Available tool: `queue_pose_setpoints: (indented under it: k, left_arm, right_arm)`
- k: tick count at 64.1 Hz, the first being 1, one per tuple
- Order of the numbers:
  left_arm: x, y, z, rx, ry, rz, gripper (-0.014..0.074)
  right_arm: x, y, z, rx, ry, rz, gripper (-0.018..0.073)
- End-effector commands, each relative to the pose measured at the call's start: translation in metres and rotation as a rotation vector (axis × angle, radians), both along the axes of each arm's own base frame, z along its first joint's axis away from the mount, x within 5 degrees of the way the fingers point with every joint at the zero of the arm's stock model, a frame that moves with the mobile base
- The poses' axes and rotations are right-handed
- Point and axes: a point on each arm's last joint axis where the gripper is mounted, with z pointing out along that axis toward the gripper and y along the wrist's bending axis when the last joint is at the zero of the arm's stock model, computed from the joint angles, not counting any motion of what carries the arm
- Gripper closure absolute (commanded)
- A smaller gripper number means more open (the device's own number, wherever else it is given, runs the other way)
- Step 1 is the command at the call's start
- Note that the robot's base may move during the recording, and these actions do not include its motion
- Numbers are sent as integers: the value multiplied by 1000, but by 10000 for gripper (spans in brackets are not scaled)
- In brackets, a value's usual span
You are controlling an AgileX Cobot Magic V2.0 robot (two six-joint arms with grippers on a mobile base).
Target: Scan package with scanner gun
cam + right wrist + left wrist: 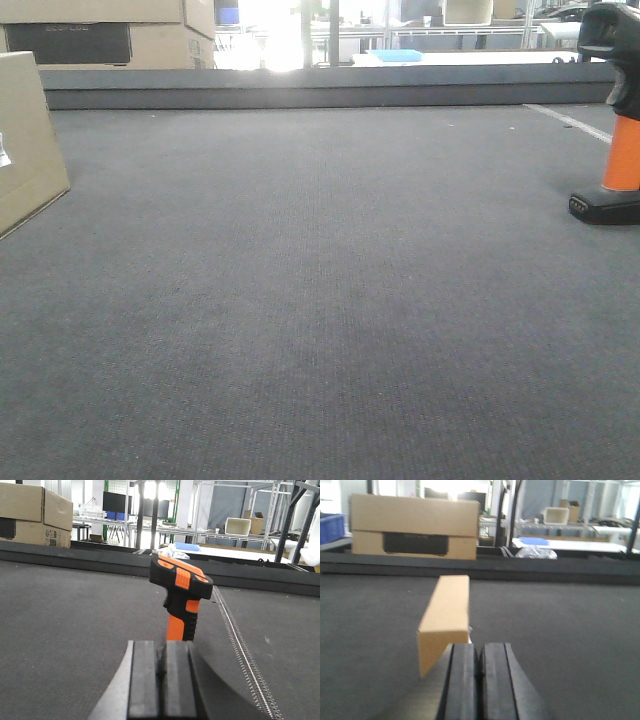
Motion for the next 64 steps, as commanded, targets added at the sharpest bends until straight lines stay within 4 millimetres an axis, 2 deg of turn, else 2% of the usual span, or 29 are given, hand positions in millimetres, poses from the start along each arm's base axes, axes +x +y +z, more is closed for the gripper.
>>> queue_pose_setpoints:
  k: [1,12,16,64]
  left_arm:
    - [0,-1,-11,16,-69,-17,708]
    - [-1,-1,-36,16,-66,-9,708]
    - [-2,-1,-32,11,-108,-9,708]
    - [-2,3,-34,8,-83,59,708]
  right_arm:
    - [0,0,1,2,-16,-1,727]
    - [0,0,1,2,-16,-1,727]
    - [0,0,1,2,-16,-1,727]
    - [0,0,1,2,-16,-1,727]
